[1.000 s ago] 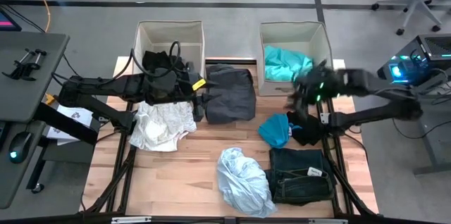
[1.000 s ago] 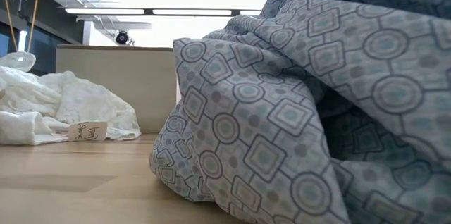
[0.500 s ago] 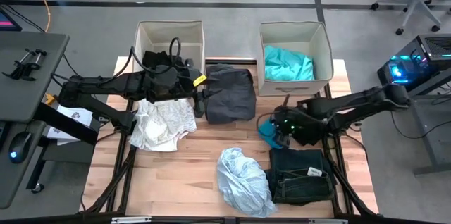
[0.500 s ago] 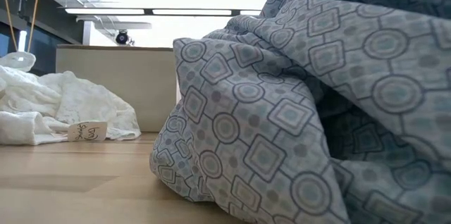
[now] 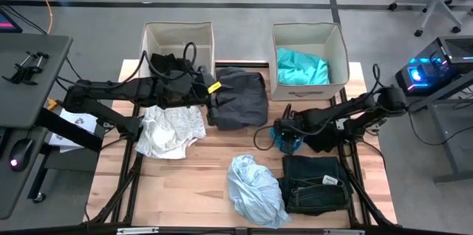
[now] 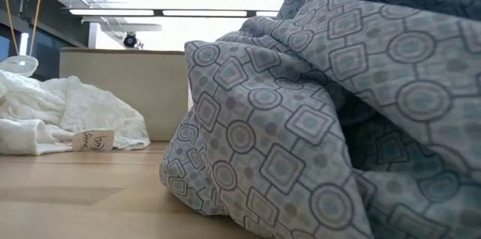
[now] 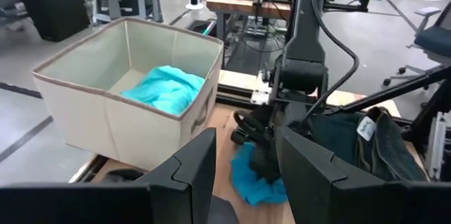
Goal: Sort clothes
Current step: Put the blue shorts into the right laundry organizer
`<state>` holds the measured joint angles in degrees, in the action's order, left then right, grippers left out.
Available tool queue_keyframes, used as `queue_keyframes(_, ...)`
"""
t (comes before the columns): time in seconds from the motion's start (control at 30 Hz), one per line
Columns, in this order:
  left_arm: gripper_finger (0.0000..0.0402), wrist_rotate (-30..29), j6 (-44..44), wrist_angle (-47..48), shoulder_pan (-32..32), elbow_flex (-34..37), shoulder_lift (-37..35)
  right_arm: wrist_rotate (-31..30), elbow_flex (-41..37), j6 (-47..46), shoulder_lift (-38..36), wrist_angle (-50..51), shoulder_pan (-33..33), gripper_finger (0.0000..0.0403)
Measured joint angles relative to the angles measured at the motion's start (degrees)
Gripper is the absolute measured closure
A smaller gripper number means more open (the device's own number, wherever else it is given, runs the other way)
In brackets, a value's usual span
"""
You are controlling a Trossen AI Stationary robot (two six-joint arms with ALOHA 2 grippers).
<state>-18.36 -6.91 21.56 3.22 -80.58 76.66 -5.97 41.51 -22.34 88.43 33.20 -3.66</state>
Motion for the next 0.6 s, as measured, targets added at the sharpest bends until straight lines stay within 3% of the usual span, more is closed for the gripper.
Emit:
queue_keyframes(0.07,0.0268,0.1,-0.4,0.0,0.0,0.0,0.0,0.4,1.5,0.5,-1.2,1.0,0.0,0.0388)
queue_keyframes(0.17,0.0268,0.1,-0.4,-0.1,0.0,0.0,0.0,0.8,5.6,1.9,-4.1,4.7,0.2,0.0375)
queue_keyframes(0.4,0.0268,0.1,-0.1,-0.4,0.0,0.0,0.0,2.4,22.1,4.7,-12.4,9.5,2.1,0.0396)
queue_keyframes(0.5,0.0268,0.2,0.1,-0.5,-0.2,0.0,0.0,-2.9,31.1,7.6,-15.0,11.0,2.8,0.0392)
queue_keyframes(0.6,0.0268,0.2,1.1,-0.5,-0.2,0.0,0.0,-13.4,40.0,12.3,-15.8,15.0,3.5,0.0396)
